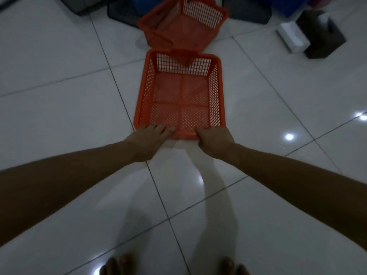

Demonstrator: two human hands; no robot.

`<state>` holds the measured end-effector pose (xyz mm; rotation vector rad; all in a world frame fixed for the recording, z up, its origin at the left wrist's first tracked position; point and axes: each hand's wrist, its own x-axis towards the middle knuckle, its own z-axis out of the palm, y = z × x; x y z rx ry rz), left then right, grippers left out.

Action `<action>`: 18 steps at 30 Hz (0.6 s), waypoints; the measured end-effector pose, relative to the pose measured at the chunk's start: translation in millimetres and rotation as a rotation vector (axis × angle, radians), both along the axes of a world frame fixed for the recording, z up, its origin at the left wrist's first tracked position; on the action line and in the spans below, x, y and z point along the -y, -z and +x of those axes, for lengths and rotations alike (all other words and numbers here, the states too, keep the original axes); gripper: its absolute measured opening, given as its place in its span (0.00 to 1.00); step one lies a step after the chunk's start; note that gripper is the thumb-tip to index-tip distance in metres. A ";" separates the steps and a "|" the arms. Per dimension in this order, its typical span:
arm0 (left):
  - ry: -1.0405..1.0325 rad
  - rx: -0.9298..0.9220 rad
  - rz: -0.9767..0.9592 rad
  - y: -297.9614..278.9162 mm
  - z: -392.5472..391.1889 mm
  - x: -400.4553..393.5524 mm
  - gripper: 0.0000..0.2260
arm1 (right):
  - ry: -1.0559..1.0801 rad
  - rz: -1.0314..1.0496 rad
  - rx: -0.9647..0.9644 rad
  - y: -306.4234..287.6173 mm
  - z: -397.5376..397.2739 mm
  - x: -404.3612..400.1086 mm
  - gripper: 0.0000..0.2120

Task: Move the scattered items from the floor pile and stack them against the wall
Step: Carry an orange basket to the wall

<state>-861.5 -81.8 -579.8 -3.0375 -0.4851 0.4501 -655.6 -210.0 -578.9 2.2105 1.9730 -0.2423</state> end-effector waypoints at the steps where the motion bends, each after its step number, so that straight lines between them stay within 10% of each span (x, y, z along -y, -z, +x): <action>1: 0.008 -0.029 -0.027 -7.4 5.4 -5.6 0.33 | -0.015 -0.061 0.006 -6.5 1.8 -7.3 0.15; 9: 0.083 -0.221 -0.110 -42.8 36.5 -13.3 0.21 | 0.014 -0.253 -0.134 -34.5 -10.1 -7.0 0.22; 18: 0.257 0.043 -0.264 -56.4 118.1 33.4 0.16 | 0.292 -0.150 -0.117 -68.3 48.8 86.0 0.23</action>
